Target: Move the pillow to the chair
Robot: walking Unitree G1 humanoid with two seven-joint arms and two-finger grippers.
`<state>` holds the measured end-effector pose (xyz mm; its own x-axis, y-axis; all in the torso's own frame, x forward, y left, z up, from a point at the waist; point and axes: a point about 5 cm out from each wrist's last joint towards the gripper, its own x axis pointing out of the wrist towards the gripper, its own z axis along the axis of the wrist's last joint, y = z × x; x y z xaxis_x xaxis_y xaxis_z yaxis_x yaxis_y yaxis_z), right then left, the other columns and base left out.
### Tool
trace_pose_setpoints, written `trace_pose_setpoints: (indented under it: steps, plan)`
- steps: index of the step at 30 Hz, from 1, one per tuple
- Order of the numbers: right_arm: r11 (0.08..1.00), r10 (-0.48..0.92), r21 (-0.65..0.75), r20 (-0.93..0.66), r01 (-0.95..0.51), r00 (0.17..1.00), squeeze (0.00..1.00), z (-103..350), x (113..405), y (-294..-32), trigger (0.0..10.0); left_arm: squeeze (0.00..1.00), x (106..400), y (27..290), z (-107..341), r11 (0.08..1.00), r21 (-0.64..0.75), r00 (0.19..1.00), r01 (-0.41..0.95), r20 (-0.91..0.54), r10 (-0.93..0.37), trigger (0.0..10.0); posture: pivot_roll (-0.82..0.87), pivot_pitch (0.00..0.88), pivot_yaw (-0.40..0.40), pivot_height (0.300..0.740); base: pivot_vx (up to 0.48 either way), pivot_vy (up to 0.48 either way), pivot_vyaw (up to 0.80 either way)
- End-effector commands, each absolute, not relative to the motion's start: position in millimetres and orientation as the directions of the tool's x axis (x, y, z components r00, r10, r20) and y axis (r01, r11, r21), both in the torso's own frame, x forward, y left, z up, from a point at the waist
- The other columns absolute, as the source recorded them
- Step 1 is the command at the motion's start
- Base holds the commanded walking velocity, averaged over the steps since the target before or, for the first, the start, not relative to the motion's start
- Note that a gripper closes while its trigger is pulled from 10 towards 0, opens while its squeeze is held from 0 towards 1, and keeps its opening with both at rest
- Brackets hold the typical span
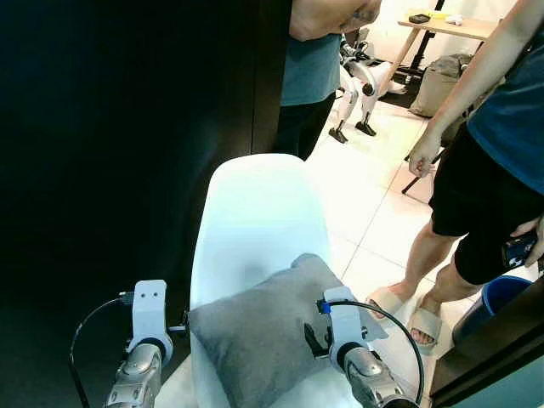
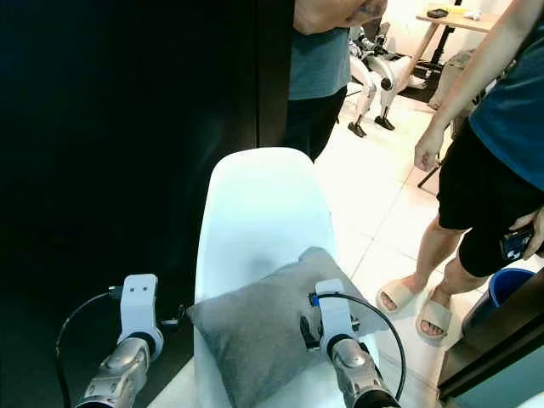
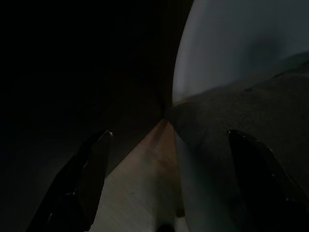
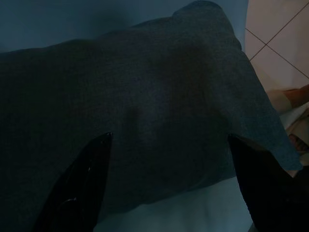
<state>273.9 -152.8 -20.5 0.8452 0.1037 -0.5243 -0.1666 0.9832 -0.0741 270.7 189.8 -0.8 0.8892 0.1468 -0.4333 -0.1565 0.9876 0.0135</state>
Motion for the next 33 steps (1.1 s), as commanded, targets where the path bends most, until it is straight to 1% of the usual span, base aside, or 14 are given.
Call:
trace_pose_setpoints:
  steps: [1,8,21,26,33]
  plan:
    - [0.987,0.094,-0.062,-0.537,-0.151,0.838,0.00,-23.9,270.5,-154.3,10.0,0.00,268.7,188.9,-3.5,0.988,0.016,0.882,-0.151,-0.450,0.142,10.0,0.15,0.048,-0.037,0.740,0.000,0.000,0.00]
    - [0.987,0.094,-0.057,-0.540,-0.148,0.836,0.00,-24.2,270.6,-152.7,10.0,0.00,268.3,190.8,-2.9,0.988,0.017,0.882,-0.153,-0.448,0.144,10.0,0.16,0.049,-0.032,0.740,0.000,0.000,0.00]
    - [0.989,0.081,-0.059,-0.541,-0.133,0.837,0.00,-24.6,270.1,-155.8,10.0,0.00,272.3,188.8,-0.8,0.990,0.019,0.885,-0.138,-0.446,0.132,10.0,0.15,0.043,-0.022,0.740,-0.297,0.000,0.00]
    - [0.988,0.083,-0.063,-0.544,-0.139,0.835,0.00,-24.6,270.1,-156.4,10.0,0.00,274.4,188.3,0.6,0.990,0.018,0.887,-0.143,-0.442,0.136,10.0,0.15,0.043,-0.039,0.740,-0.304,0.000,0.00]
    - [0.985,0.100,-0.066,-0.549,-0.162,0.830,0.00,-23.9,271.5,-154.1,10.0,0.00,270.9,192.4,-2.1,0.985,0.027,0.873,-0.172,-0.458,0.165,10.0,0.16,0.048,-0.062,0.740,0.000,0.000,0.00]
